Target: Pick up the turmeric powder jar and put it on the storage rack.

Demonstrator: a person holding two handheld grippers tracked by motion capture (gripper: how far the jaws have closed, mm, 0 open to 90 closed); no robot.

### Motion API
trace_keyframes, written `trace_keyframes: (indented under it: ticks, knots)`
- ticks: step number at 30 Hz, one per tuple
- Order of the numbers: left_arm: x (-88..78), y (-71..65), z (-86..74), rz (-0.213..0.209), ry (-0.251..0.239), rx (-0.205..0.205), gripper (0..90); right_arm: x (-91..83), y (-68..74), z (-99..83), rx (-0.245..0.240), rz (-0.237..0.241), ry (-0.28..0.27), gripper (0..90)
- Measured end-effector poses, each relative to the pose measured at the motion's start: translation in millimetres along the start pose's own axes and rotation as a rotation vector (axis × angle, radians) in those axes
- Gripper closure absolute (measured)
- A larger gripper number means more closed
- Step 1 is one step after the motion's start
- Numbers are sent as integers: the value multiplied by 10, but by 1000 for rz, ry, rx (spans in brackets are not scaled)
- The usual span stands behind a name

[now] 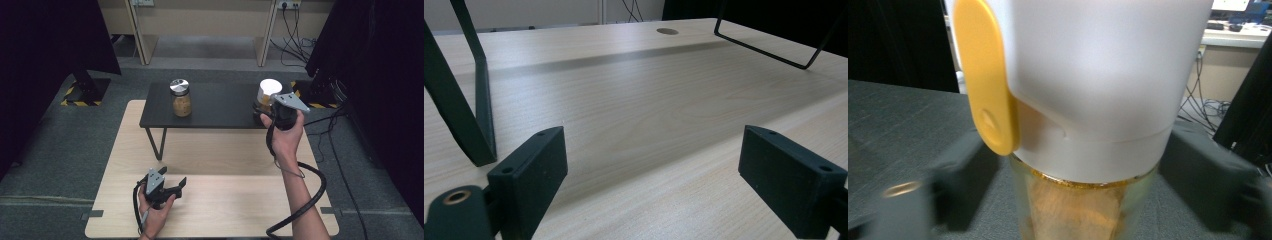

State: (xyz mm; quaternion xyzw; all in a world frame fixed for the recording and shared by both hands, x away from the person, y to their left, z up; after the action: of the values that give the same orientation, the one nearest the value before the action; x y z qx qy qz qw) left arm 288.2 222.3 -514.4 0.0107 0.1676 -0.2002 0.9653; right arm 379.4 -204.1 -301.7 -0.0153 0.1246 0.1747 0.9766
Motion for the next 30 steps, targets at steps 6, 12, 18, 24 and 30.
trace_keyframes:
  ticks: [6, 12, 18, 24, 30]
  knots:
    - [1, -1, 0, -1, 0, 1, 113, -13, 2, -16, -17, 13, 9, 3]
    - [2, -1, 0, -1, 0, -1, 113, -46, 1, -26, -9, 21, -3, 3]
    - [1, 0, 0, -1, 0, 0, 113, -96, -6, -65, -4, 22, -7, 3]
    - [1, -1, 1, -1, 0, 1, 113, -171, -21, -140, 1, 28, -14, 3]
    - [2, -1, 0, -1, 0, 0, 113, -262, -27, -185, 6, 38, -27, 3]
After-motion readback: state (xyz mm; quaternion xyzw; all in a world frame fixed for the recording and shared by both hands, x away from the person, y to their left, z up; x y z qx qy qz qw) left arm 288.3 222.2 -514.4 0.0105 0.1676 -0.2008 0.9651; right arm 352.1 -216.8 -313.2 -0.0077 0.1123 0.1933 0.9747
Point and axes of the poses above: each handheld gripper's, and its own axes: x roughly forward along the jaws, z roughly out of its top, y roughly to its left, the point moved 6 cm from there along x, roughly forward along the jaws, and after that the axes turned 7 degrees about z, right-handed, at the moved point
